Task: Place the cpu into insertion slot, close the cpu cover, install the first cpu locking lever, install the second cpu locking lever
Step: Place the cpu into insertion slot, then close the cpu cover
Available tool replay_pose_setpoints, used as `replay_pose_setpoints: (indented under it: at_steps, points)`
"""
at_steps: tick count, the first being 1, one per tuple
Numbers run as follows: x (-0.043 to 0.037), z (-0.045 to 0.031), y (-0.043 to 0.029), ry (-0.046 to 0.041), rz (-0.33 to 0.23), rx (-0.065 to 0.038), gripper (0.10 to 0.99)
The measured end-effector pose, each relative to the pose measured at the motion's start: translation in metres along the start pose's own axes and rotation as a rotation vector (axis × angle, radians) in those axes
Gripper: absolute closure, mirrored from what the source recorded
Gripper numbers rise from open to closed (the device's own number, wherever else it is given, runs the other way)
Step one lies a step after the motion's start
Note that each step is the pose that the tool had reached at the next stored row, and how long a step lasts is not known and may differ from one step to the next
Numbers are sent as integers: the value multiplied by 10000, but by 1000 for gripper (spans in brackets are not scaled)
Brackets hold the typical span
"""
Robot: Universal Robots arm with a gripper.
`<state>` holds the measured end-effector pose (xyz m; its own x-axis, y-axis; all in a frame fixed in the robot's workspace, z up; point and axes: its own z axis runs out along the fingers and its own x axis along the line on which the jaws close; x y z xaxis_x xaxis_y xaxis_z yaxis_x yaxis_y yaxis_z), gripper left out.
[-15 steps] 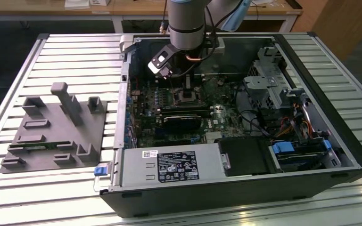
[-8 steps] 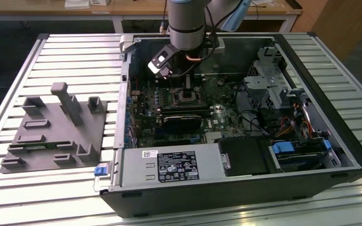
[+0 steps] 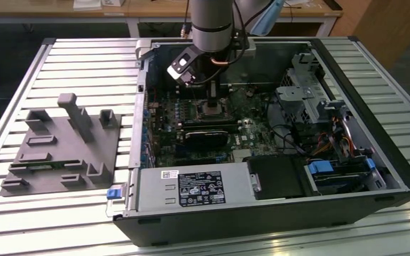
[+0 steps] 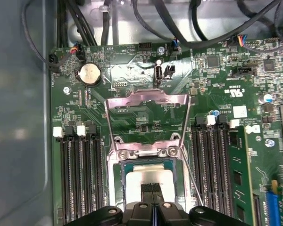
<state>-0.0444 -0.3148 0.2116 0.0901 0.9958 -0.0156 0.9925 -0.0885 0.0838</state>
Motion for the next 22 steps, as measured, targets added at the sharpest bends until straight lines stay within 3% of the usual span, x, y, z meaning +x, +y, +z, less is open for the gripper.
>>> replay_pose_setpoints:
  at_steps: [11,22]
  points:
    - [-4,-247,20,0,0,-17,980]
    - [-5,-279,23,1,1,-19,980]
